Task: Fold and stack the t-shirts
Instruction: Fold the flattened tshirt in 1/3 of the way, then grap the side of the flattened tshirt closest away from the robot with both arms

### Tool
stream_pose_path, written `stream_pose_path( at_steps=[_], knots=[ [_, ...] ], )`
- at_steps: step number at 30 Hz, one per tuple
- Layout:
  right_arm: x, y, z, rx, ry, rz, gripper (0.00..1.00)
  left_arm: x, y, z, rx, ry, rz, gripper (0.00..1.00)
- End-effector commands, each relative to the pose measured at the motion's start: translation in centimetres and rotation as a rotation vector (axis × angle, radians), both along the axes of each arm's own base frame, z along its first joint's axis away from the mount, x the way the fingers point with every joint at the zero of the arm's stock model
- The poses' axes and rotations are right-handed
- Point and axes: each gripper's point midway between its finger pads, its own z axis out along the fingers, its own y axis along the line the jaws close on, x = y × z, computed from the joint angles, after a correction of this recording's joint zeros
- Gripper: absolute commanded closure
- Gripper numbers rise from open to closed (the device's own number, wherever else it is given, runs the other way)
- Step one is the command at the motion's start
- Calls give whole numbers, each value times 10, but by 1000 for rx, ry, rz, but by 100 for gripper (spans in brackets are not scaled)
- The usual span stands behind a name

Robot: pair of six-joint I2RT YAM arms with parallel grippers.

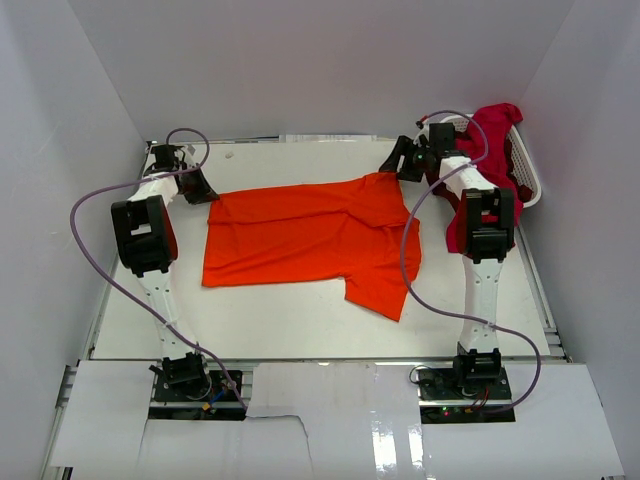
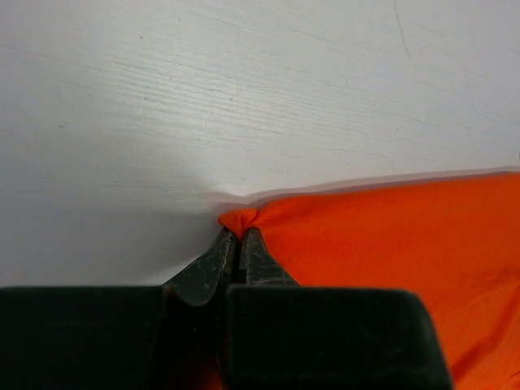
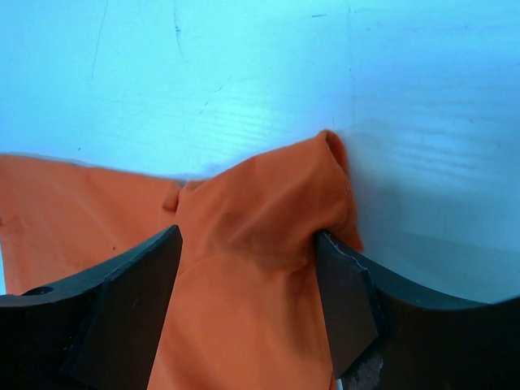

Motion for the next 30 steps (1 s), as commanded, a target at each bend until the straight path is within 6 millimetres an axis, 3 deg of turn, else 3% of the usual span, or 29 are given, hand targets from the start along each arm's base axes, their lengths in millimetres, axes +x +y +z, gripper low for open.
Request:
stream_pose_path(
  at_steps=[1,14,17,19,24,30],
  knots=[
    [22,9,-2,14,-52,-6,28,-6,18,-11,54,41,33,95],
    [35,-7,-6,-79,-104,-84,28,-11,47,-3,68,46,119,96],
    [39,-12,-12,-102,-79,-112,48,-13,53,-3,60,47,135,96],
    [38,-14,-15,-108,-71,-126,55,-13,54,-2,56,45,142,96],
    [36,-20,-12,-129,-95,-155,48,-12,57,1,51,38,146,96],
    [42,-12,-11,-96,-96,-118,40,-11,52,-2,26,40,132,96]
  ],
)
